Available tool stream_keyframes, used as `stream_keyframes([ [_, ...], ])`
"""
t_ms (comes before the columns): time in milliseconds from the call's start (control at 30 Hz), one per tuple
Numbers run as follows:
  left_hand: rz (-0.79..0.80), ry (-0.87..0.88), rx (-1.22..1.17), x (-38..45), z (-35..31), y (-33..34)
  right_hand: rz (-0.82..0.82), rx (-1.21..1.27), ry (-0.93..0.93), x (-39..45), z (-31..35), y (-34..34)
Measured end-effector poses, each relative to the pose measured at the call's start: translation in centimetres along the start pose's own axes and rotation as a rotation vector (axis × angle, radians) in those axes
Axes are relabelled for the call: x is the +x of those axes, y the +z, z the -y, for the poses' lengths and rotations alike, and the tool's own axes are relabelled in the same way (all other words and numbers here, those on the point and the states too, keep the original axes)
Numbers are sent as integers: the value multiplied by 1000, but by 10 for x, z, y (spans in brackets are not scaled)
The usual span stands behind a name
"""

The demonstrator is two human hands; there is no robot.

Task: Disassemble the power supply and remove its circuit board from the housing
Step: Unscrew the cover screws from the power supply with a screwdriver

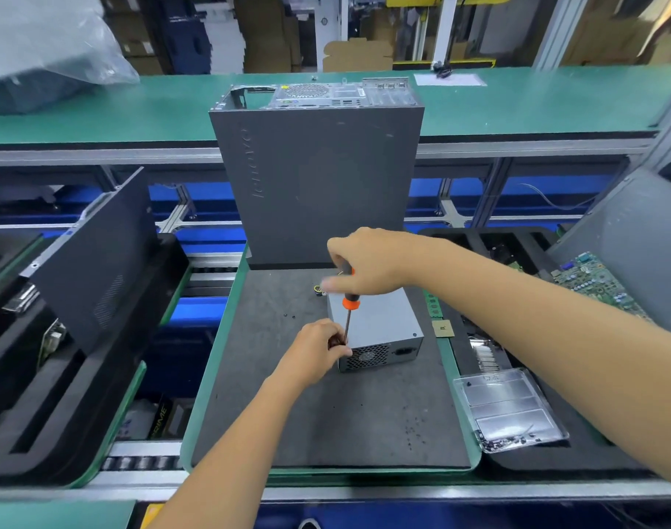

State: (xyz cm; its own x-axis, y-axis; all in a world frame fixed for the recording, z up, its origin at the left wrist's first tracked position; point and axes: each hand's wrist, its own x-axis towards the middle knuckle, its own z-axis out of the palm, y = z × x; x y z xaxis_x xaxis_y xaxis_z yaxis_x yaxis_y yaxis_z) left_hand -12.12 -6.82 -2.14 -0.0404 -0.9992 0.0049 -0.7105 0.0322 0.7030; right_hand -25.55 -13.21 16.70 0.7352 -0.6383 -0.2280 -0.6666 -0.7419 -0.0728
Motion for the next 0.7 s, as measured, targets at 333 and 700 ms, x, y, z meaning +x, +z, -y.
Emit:
stream_keyframes([
  [333,-35,17,19,-2,-4,-1,-21,-109,-19,-8,7,-2],
  [700,-136,14,29,-5,-5,5,32,58,-5,-5,5,-3],
])
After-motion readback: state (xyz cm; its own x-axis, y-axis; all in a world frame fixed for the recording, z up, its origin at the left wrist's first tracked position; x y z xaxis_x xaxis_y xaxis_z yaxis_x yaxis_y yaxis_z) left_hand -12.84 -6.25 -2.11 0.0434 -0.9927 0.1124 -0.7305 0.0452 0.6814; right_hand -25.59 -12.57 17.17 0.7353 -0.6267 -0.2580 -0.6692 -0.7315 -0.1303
